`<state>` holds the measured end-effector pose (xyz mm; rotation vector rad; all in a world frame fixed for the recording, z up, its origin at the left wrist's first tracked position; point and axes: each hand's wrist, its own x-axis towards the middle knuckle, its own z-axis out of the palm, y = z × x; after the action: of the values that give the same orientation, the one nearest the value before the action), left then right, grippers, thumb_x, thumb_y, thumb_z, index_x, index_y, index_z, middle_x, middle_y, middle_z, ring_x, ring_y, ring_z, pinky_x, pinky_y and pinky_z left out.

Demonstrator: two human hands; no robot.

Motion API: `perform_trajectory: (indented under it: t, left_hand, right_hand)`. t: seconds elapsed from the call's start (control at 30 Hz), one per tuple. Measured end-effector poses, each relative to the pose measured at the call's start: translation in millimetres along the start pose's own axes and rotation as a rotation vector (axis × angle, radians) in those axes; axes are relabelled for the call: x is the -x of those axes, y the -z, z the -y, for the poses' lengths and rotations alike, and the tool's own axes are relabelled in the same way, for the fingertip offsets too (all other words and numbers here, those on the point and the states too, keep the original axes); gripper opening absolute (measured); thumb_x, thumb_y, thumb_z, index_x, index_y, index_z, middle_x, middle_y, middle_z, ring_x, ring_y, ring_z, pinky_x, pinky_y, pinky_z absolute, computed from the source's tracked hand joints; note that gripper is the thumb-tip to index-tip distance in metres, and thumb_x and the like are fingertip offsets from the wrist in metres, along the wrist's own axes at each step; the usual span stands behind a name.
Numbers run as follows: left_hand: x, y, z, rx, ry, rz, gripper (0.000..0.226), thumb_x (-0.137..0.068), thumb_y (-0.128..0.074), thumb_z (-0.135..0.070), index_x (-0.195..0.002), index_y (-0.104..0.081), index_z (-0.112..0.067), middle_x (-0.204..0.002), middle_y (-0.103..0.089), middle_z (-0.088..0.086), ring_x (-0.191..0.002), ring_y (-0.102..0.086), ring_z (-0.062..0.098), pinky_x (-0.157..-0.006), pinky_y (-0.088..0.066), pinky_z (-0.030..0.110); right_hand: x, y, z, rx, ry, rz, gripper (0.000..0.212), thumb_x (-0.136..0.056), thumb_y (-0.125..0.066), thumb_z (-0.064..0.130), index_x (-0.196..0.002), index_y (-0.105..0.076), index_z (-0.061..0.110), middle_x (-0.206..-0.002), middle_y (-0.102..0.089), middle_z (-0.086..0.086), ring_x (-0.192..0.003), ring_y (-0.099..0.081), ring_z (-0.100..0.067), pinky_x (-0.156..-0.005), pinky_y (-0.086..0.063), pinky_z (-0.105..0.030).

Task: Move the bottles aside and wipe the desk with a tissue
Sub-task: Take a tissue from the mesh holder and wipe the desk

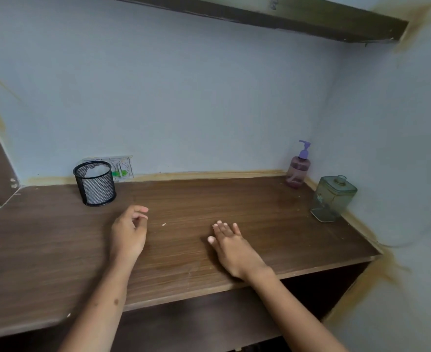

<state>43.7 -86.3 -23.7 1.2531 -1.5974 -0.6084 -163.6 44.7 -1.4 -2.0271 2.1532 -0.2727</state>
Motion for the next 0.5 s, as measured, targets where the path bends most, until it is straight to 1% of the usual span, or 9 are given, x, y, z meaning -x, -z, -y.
perform_trajectory:
  t: [0.03,0.13,0.2,0.27,0.37,0.43,0.5]
  left_hand:
    - [0,-1,0,0.000,0.001,0.001,0.029,-0.082,-0.055,0.004,-0.088,-0.063,-0.023,-0.081,-0.069,0.004,-0.059,-0.051,0.021,-0.066,-0.040,0.030]
    - [-1,0,-1,-0.004,0.001,0.000,0.027,-0.083,-0.055,0.003,-0.089,-0.063,-0.023,-0.082,-0.069,0.003,-0.059,-0.052,0.023,-0.066,-0.042,0.032]
    - [0,0,-1,-0.008,0.001,-0.001,0.027,-0.083,-0.055,0.002,-0.089,-0.063,-0.023,-0.082,-0.069,0.002,-0.059,-0.053,0.023,-0.066,-0.044,0.033]
    - [1,1,1,-0.005,0.004,0.002,0.028,-0.083,-0.055,0.003,-0.089,-0.062,-0.024,-0.082,-0.069,0.002,-0.061,-0.054,0.024,-0.067,-0.044,0.032]
    - [3,2,1,0.008,0.005,0.001,0.029,-0.082,-0.054,0.004,-0.090,-0.063,-0.022,-0.082,-0.069,0.003,-0.064,-0.056,0.025,-0.068,-0.043,0.031]
    - [3,1,1,0.010,-0.002,0.001,0.028,-0.082,-0.055,0.004,-0.090,-0.063,-0.021,-0.081,-0.069,0.004,-0.065,-0.057,0.027,-0.069,-0.044,0.031]
    - [3,1,0,0.013,-0.010,0.007,0.029,-0.082,-0.055,0.005,-0.089,-0.063,-0.022,-0.080,-0.069,0.004,-0.065,-0.057,0.027,-0.069,-0.044,0.032]
  right_hand:
    - [1,-4,9,0.004,0.030,-0.009,0.112,-0.064,0.019,0.064,-0.150,-0.018,0.002,-0.160,-0.015,-0.014,-0.149,-0.008,-0.020,-0.116,0.010,-0.028]
    - [8,-18,39,0.047,0.128,-0.011,0.106,-0.072,0.014,0.068,-0.151,-0.014,0.003,-0.160,-0.011,-0.011,-0.149,-0.002,-0.018,-0.118,0.013,-0.032]
    - [10,-24,46,0.102,0.138,-0.027,0.104,-0.075,0.014,0.068,-0.152,-0.014,0.003,-0.160,-0.011,-0.010,-0.149,0.001,-0.017,-0.117,0.017,-0.032]
    - [11,-23,41,0.148,0.109,-0.054,0.105,-0.075,0.017,0.068,-0.151,-0.016,0.004,-0.160,-0.014,-0.008,-0.149,0.002,-0.015,-0.114,0.022,-0.031]
    - [12,-14,14,0.209,-0.005,-0.075,0.118,-0.066,0.029,0.071,-0.151,-0.019,0.005,-0.160,-0.017,-0.007,-0.149,0.001,-0.015,-0.112,0.023,-0.031]
    - [16,-7,-18,0.234,-0.142,-0.079,0.129,-0.058,0.037,0.073,-0.151,-0.022,0.006,-0.159,-0.021,-0.007,-0.149,-0.003,-0.015,-0.115,0.018,-0.032]
    - [24,5,-56,0.258,-0.313,-0.095,0.134,-0.054,0.040,0.074,-0.150,-0.025,0.007,-0.158,-0.024,-0.008,-0.149,-0.008,-0.017,-0.117,0.011,-0.034]
